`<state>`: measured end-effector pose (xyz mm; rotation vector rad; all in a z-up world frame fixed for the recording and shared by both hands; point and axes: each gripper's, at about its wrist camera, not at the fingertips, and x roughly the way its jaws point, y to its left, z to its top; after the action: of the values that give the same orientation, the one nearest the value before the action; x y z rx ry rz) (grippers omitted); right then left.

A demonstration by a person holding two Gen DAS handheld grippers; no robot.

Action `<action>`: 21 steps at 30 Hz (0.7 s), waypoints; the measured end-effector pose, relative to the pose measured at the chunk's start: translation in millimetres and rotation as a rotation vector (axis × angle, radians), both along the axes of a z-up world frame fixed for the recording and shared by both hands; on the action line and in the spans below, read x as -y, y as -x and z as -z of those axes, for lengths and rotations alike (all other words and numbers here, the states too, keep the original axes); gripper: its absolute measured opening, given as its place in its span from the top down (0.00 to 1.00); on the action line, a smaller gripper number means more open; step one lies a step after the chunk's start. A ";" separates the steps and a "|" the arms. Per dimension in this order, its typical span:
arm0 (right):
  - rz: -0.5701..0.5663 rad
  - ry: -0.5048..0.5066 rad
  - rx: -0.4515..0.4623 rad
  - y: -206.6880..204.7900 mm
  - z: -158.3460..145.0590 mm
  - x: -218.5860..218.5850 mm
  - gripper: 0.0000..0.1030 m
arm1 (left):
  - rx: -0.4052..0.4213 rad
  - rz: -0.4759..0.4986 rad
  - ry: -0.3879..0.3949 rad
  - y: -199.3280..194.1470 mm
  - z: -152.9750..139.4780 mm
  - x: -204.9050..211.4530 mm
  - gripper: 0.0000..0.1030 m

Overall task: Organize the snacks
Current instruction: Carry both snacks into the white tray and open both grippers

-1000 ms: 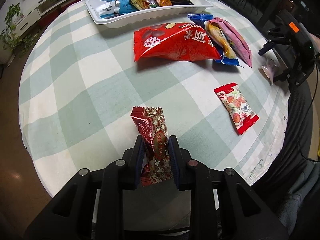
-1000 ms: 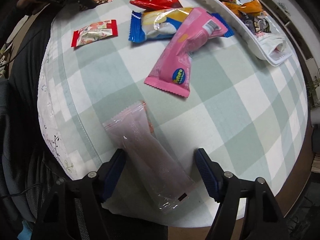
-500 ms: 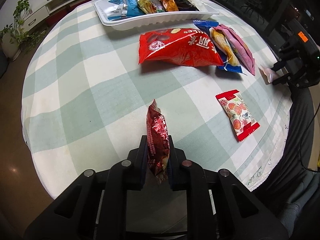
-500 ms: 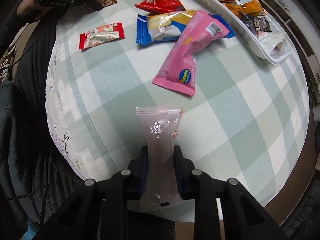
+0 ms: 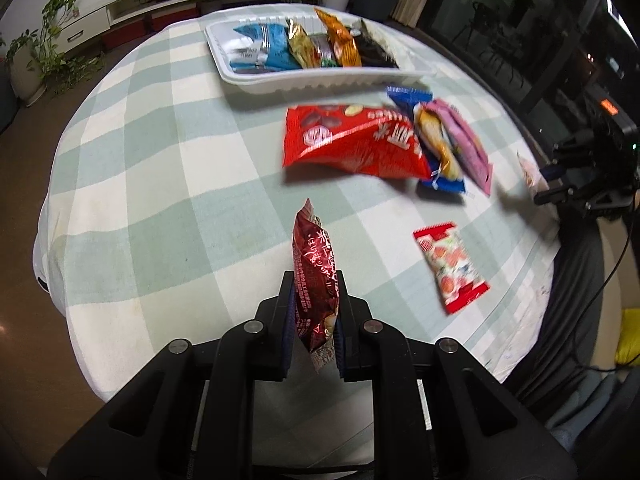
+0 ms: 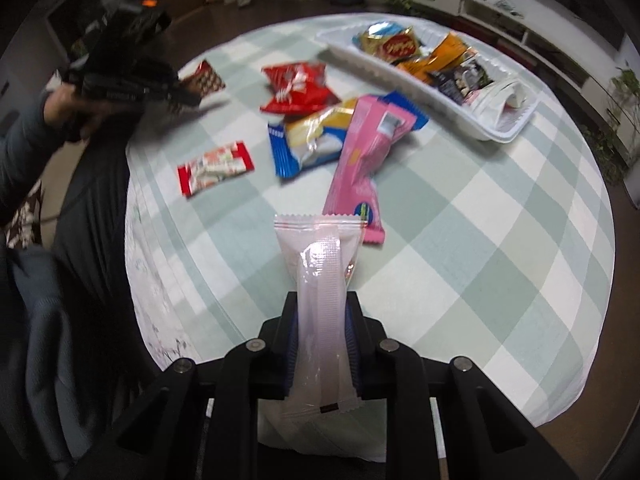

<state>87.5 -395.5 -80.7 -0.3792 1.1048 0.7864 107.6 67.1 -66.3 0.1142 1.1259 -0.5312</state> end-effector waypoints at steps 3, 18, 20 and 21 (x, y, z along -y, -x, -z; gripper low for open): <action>0.047 -0.065 0.002 -1.9 -0.9 -1.5 0.78 | 0.012 -0.006 0.043 -5.3 -8.7 2.2 0.86; 0.423 -0.519 -0.003 -95.8 -65.1 8.6 0.78 | 0.130 -0.046 0.171 -102.1 -85.5 29.3 0.86; 0.473 -0.581 -0.019 -116.7 -71.2 5.0 0.78 | 0.138 -0.054 0.181 -119.9 -92.9 33.7 0.86; 0.495 -0.612 -0.030 -128.9 -73.9 2.2 0.78 | 0.141 -0.061 0.185 -131.5 -96.1 35.9 0.86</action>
<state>216.3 -397.7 -6.7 0.4108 0.8774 0.6439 239.1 31.1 29.8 -0.0422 0.9356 -0.5617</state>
